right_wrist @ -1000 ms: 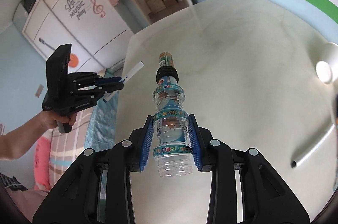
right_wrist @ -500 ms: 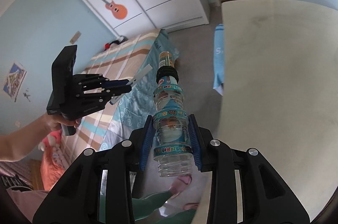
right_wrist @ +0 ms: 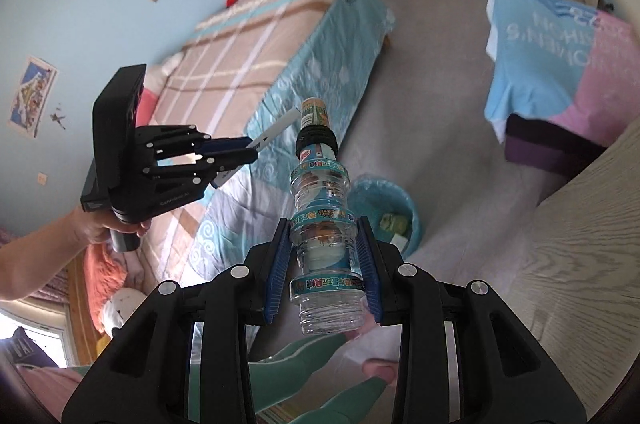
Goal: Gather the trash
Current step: 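Carry the marker and stacked small bottles over the teal bin with both tools, then open the left tool over the bin while the right tool releases the bottles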
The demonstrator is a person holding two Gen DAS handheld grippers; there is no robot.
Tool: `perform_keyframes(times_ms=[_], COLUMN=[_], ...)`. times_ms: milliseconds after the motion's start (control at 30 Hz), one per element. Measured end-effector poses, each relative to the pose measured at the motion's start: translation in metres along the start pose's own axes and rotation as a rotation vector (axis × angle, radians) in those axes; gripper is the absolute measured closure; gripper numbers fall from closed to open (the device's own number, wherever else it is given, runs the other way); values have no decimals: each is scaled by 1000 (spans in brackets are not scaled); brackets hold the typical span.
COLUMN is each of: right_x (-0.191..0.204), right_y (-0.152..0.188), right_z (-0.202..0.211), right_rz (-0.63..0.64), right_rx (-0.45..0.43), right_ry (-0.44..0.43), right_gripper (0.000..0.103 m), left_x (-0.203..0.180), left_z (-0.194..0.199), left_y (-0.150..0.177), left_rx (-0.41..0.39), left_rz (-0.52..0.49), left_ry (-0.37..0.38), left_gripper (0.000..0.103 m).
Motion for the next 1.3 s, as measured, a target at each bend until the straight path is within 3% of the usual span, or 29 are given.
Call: perform_keyframes(times_ms=[300,433,600,767,1000,1300], right_x=[-45,-76,-110,-124,-136,-137], right_y=[15,37,63,83,98,107], right_z=[-137,-200,-277,-346,-397,-402], right_rz=[-129,-222,-365,-416,-475,-516], right_rx=[151,208,276,336,356,346], right_ry=[9,22,40,39,25,-20], right_gripper=[69,69,69,69,69,56], left_x=[43,51,67,76,77,73], left_z=[-107,-157,-217,-267,-305,-317], left_y=[52,75,103,128,154,175], left_rx=[155,240,312,398,473,516], left_rz=[71,65,152,197,196,168], left_ry=[14,-14,5,5,11,22], left_gripper=[92,92,92,92,92,91])
Point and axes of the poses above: each gripper's, at about its wrist camera, not at the fingertips, and z roughly against the way its jaws point, x to its left, y to its underside, the point moved 5 cm from there along -z, roughly the way its jaws point, and after that the axes turned 3 degrees about x, right-handed, at the moved point
